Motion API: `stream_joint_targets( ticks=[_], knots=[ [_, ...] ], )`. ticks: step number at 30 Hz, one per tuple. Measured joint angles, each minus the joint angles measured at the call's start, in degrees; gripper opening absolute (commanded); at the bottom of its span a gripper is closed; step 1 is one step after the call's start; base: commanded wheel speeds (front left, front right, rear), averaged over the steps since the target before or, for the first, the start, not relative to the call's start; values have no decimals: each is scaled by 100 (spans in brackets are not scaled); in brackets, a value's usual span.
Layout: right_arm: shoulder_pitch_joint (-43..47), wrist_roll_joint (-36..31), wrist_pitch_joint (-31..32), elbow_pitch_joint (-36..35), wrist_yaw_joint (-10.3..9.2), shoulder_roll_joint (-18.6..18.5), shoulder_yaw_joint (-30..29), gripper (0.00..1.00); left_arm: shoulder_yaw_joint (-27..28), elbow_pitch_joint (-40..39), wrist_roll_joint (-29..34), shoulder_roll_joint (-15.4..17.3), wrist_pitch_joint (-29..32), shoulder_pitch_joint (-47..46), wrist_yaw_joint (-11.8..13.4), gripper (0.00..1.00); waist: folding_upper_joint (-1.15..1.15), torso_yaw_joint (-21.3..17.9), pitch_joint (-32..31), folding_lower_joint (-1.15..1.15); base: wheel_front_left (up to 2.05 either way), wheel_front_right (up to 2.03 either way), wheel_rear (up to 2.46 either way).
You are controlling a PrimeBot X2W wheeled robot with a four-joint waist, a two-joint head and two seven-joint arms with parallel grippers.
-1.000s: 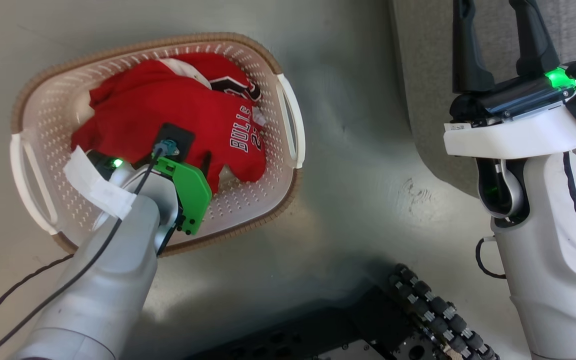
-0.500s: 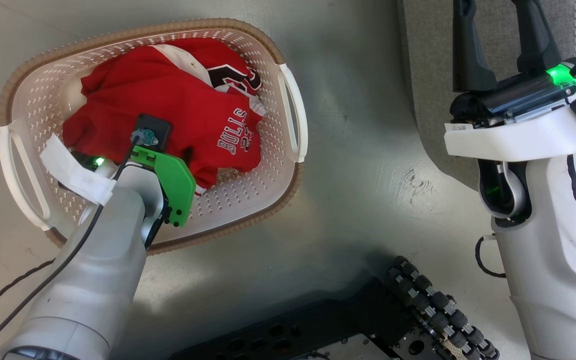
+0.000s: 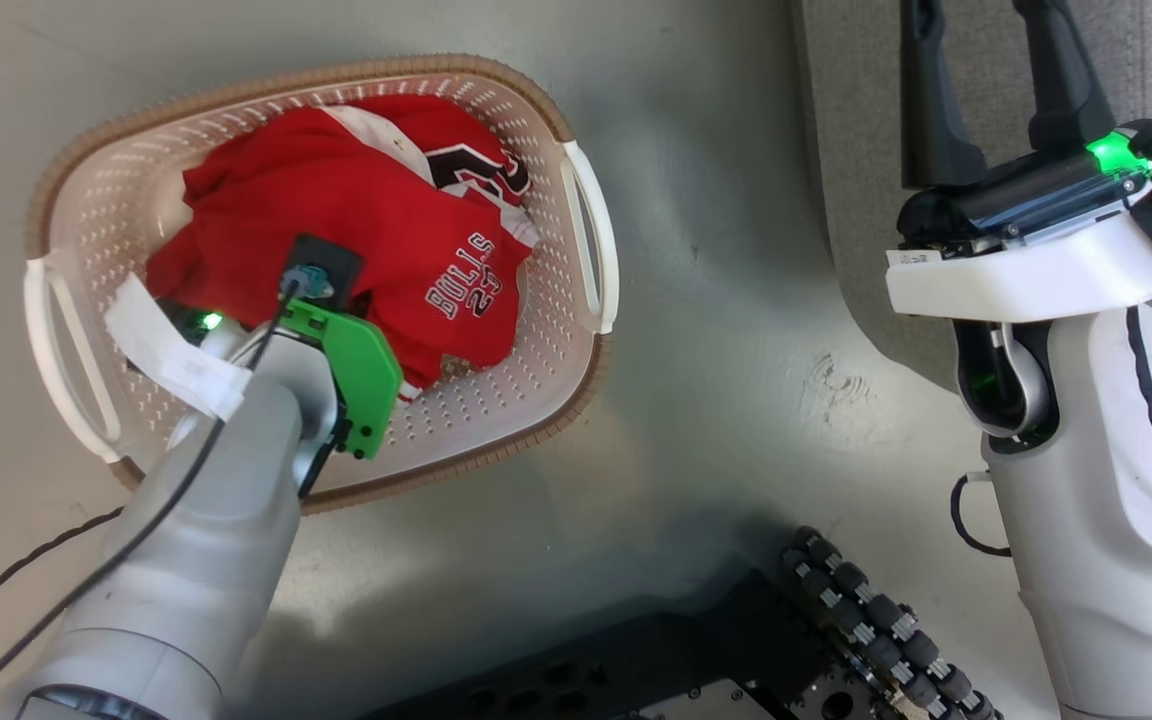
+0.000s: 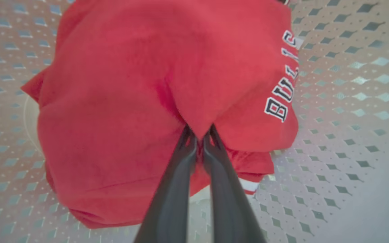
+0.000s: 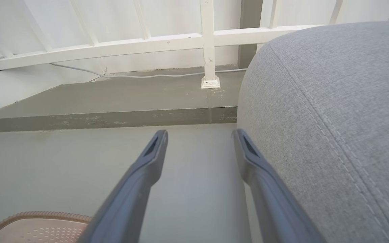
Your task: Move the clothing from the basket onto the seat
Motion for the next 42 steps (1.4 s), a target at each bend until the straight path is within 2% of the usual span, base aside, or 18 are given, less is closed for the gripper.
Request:
stream_joint_targets(
  ticks=[11,25,31,42],
  knots=[
    [12,-215,0,428,109,3,111,100,-622,-525,-434,0,-622,249,-1,0,0,158,-595,-1,0,0,0],
    [284,-311,0,904,157,-31,94,100,-943,-924,-1025,-2,-1139,628,-1,0,0,472,-1538,-1,0,0,0],
    [416,-311,0,1055,157,-56,36,100,-900,-1102,-1136,-9,-1251,709,-1,0,0,626,-2014,-1,0,0,0],
    [975,-309,0,1436,161,-83,-75,100,-377,-1402,-1452,-21,-1302,1072,-2,0,0,938,-2903,-1,0,0,0]
  ],
)
